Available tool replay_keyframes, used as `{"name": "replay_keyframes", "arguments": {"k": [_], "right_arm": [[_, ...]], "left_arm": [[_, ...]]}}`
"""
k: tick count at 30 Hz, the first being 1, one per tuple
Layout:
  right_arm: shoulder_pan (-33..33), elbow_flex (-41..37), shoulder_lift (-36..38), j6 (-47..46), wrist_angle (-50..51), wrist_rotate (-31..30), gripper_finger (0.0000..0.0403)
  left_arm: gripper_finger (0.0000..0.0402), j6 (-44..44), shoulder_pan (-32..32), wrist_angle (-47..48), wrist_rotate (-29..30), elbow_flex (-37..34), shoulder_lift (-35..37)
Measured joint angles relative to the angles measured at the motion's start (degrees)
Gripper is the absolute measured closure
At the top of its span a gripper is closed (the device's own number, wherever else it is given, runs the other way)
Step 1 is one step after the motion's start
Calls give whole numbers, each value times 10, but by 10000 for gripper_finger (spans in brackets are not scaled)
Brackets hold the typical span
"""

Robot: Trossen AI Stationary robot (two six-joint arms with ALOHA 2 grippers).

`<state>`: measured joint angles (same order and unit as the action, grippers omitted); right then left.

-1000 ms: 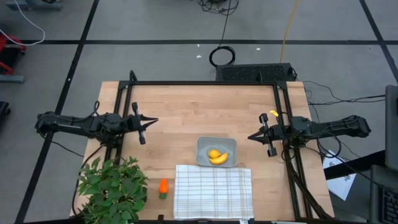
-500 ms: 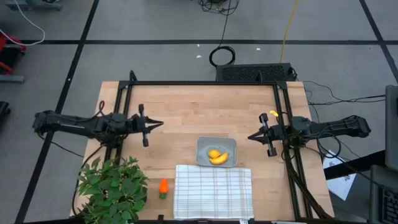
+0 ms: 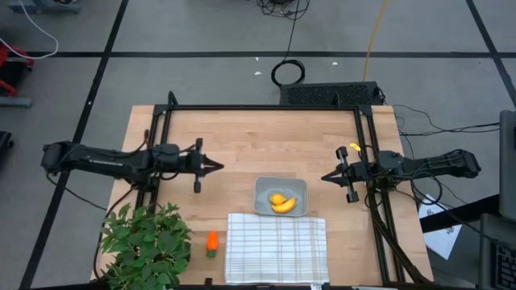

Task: Pick and placing Produce into tupperware
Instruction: Put the orange carrot into the bin

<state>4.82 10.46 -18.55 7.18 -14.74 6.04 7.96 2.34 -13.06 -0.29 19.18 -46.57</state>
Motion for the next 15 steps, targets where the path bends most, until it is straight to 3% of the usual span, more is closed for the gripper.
{"name": "replay_keyframes", "arguments": {"k": [15], "right_arm": [[0, 0, 0, 0, 0, 0, 403]], "left_arm": [[378, -29, -25, -93, -29, 3, -121]]}}
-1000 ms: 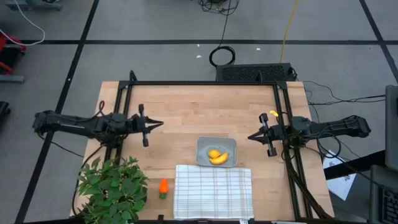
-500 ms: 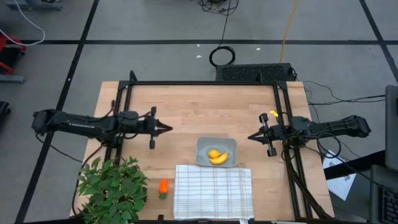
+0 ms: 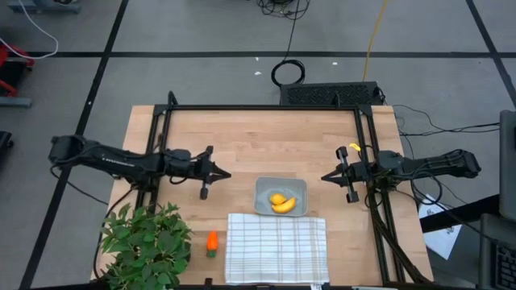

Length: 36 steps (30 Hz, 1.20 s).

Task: Pick and placing Produce into tupperware
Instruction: Put the orange carrot into the bin

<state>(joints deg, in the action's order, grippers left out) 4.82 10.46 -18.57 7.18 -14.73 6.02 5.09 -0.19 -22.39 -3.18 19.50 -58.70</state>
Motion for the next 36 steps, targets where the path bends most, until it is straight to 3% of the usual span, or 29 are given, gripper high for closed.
{"name": "replay_keyframes", "arguments": {"k": [4, 12, 19, 29, 36], "right_arm": [[0, 0, 0, 0, 0, 0, 403], [0, 0, 0, -3, 0, 0, 403], [0, 0, 0, -3, 1, 0, 403], [0, 0, 0, -3, 1, 0, 403], [0, 0, 0, -3, 1, 0, 403]], "left_arm": [[378, -12, -13, 21, 0, 30, -39], [378, -1, -33, 169, 0, 109, -118], [378, -8, -64, 250, 0, 154, -142], [378, -7, -123, 266, -19, 167, -142], [378, 77, -176, 271, -16, 167, -142]]}}
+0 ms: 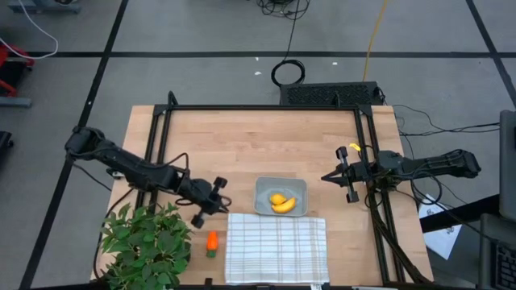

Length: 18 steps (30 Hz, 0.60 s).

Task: Pick and placing Produce into tupperware
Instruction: Put the orange carrot into the bin

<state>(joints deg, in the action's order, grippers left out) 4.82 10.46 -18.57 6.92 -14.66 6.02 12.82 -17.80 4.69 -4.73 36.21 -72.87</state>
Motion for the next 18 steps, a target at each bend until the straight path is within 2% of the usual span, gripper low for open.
{"name": "replay_keyframes", "arguments": {"k": [6, 15, 18], "right_arm": [[0, 0, 0, 0, 0, 0, 403], [0, 0, 0, 0, 0, 0, 403], [0, 0, -1, -2, 0, 0, 403]], "left_arm": [[378, 25, -34, 0, 2, 0, 0], [378, 48, -42, -1, 1, 0, 0], [378, 88, -48, 2, -27, 0, 0]]}}
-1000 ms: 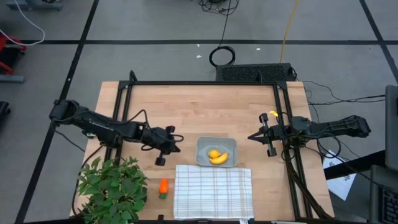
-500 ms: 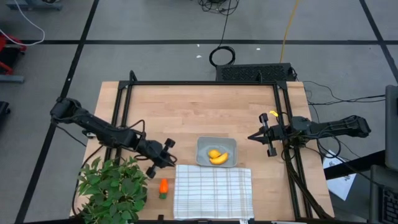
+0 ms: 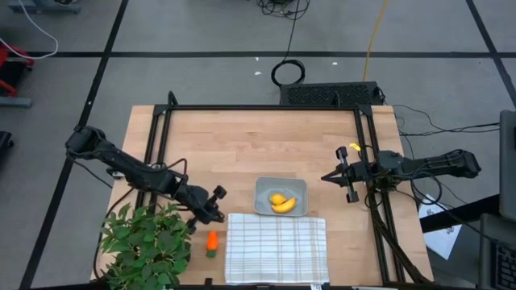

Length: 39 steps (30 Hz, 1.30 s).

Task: Pick and placing Produce into tupperware
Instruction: Put the orange carrot into the bin

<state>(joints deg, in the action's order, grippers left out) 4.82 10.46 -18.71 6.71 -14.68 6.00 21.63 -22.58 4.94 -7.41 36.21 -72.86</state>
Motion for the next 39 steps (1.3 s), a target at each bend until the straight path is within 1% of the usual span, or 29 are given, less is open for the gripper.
{"name": "replay_keyframes", "arguments": {"k": [3, 5, 7, 9, 13, 19, 23, 27, 32, 39], "right_arm": [[0, 0, -1, 0, 0, 0, 403], [0, 0, -3, 0, 0, 0, 403], [0, 0, -4, 0, 0, 0, 403], [0, 0, -6, 0, -1, 0, 403], [0, 0, -6, -1, 0, -1, 403], [0, 0, -6, 0, -2, -2, 403], [0, 0, -6, 0, -2, -2, 403], [0, 0, -6, 0, -2, -2, 403], [0, 0, -6, 0, -2, -2, 403], [0, 0, -6, 0, -2, -2, 403]], "left_arm": [[378, 61, -6, 1, -27, 0, 0], [377, 88, -9, -2, -32, 0, 0], [372, 102, -10, -5, -32, 0, 0], [359, 104, -10, -5, -32, 0, 0], [309, 100, -10, -5, -32, 0, 0], [213, 87, -10, 10, -22, 0, 0], [159, 118, -12, 38, 8, 0, 0], [121, 139, -19, 47, 52, 0, 0], [97, 138, -22, 45, 60, 0, 0], [91, 93, -22, 43, 62, 0, 0]]}}
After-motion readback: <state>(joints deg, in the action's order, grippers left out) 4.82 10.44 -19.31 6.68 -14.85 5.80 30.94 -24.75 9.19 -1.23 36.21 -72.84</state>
